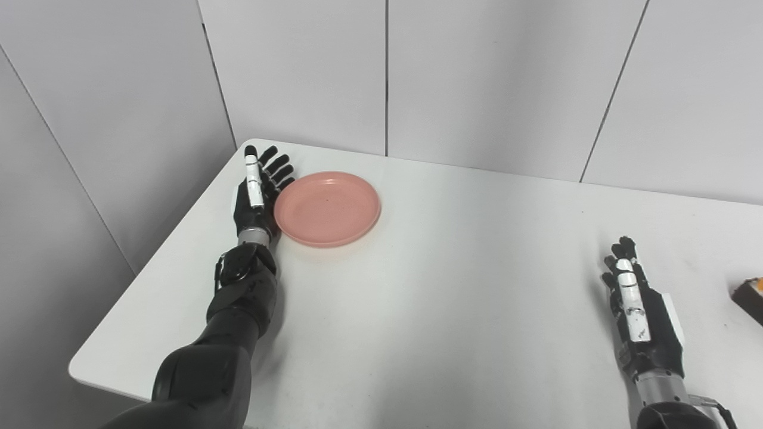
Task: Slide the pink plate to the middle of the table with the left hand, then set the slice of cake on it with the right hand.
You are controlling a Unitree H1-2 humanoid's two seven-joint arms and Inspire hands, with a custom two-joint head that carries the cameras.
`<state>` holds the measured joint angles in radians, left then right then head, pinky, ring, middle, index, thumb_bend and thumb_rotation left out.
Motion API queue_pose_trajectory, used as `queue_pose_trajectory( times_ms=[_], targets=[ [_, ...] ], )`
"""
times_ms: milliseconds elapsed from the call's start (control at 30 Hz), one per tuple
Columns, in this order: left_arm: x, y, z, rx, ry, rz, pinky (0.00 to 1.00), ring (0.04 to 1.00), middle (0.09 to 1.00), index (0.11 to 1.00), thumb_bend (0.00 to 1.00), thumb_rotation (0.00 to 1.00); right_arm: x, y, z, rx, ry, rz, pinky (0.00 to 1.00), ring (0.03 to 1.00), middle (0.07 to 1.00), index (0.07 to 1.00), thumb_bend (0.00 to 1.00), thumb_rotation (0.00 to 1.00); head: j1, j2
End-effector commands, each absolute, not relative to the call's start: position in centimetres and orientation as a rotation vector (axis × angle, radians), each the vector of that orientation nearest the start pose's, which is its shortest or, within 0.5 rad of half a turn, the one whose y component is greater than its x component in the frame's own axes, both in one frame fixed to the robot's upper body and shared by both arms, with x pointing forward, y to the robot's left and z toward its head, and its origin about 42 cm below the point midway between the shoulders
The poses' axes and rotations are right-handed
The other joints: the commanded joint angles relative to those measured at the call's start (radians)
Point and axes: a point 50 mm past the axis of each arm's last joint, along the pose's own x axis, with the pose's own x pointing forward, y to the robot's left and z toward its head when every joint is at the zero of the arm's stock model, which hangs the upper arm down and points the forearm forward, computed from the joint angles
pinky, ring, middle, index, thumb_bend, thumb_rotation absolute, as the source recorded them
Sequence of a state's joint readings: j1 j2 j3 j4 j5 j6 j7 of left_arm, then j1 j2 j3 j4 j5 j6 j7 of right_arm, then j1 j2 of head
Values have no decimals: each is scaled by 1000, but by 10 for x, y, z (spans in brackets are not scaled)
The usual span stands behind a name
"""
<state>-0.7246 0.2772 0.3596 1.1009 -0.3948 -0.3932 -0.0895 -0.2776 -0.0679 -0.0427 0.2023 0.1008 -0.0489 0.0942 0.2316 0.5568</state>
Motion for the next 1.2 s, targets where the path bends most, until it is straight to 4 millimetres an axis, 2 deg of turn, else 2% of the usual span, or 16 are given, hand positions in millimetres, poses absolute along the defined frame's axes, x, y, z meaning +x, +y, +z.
queue_pose_trajectory(
  times_ms=[0, 333, 667, 933, 1033, 1167],
  targets=[
    [485, 355, 147, -312, -163, 270, 760, 779, 768, 769, 750, 1000, 370, -218, 137, 40, -169, 109, 1000, 985, 995, 1000, 597, 910, -1, 2],
    [485, 327, 141, -314, -136, 180, 759, 783, 774, 772, 744, 1000, 368, -217, 139, 36, -170, 112, 1000, 986, 998, 1000, 570, 918, -8, 6],
    [480, 289, 137, -278, -103, 74, 780, 802, 788, 784, 718, 1000, 367, -217, 140, 39, -170, 108, 1000, 983, 993, 1000, 579, 914, -12, 12],
    [472, 262, 134, -244, -67, -20, 825, 840, 824, 819, 711, 1000, 368, -215, 140, 44, -169, 111, 1000, 983, 993, 1000, 584, 907, -30, 12],
    [468, 253, 133, -217, -48, -79, 874, 873, 850, 850, 723, 1000, 367, -214, 140, 47, -170, 113, 1000, 981, 989, 1000, 573, 905, -41, 14],
    [464, 238, 135, -220, -50, -107, 875, 874, 856, 860, 730, 1000, 367, -211, 140, 41, -174, 108, 1000, 976, 983, 998, 581, 897, -61, 19]
  ],
)
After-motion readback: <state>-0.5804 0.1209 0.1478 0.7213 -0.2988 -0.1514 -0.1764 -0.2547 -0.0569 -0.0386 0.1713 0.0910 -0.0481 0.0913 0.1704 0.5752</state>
